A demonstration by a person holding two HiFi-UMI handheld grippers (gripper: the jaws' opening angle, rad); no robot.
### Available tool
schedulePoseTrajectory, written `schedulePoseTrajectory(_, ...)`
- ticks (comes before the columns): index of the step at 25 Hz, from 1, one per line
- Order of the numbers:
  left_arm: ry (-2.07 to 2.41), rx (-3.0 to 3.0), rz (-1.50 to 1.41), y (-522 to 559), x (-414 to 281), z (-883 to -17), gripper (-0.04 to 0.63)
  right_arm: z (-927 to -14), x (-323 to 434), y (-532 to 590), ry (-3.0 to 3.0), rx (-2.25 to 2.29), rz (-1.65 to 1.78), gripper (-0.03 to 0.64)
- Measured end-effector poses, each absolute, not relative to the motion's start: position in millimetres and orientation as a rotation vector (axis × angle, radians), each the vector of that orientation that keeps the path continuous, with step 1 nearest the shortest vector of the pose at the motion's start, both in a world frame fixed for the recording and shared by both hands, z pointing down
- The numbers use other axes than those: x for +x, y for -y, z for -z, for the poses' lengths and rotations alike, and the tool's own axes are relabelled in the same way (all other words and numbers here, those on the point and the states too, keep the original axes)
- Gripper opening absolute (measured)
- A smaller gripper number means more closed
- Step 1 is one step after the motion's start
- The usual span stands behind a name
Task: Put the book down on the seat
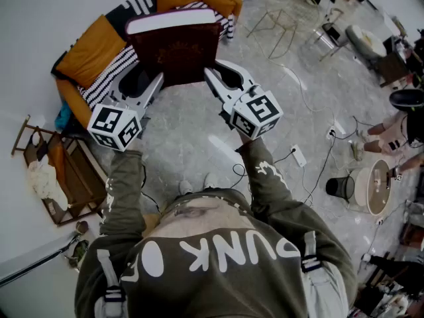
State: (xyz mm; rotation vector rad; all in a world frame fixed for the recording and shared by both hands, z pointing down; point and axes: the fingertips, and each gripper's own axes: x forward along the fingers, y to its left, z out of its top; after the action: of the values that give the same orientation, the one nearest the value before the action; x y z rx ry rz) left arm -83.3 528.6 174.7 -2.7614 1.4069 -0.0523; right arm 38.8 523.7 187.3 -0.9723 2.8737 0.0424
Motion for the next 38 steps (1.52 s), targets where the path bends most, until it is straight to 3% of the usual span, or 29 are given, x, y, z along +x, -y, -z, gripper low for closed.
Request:
schedulePoseTrajectory(27, -1.46, -2.766, 0.109, -492, -66, -188, 0.216, -200, 55, -484, -2.936, -0.864, -0.04, 0.103)
schedulePoseTrajectory(38, -1.443, -2.809, 0.126, -408, -60, -209, 0.216, -221, 61, -402, -2.943, -0.91, -0.002, 0.103)
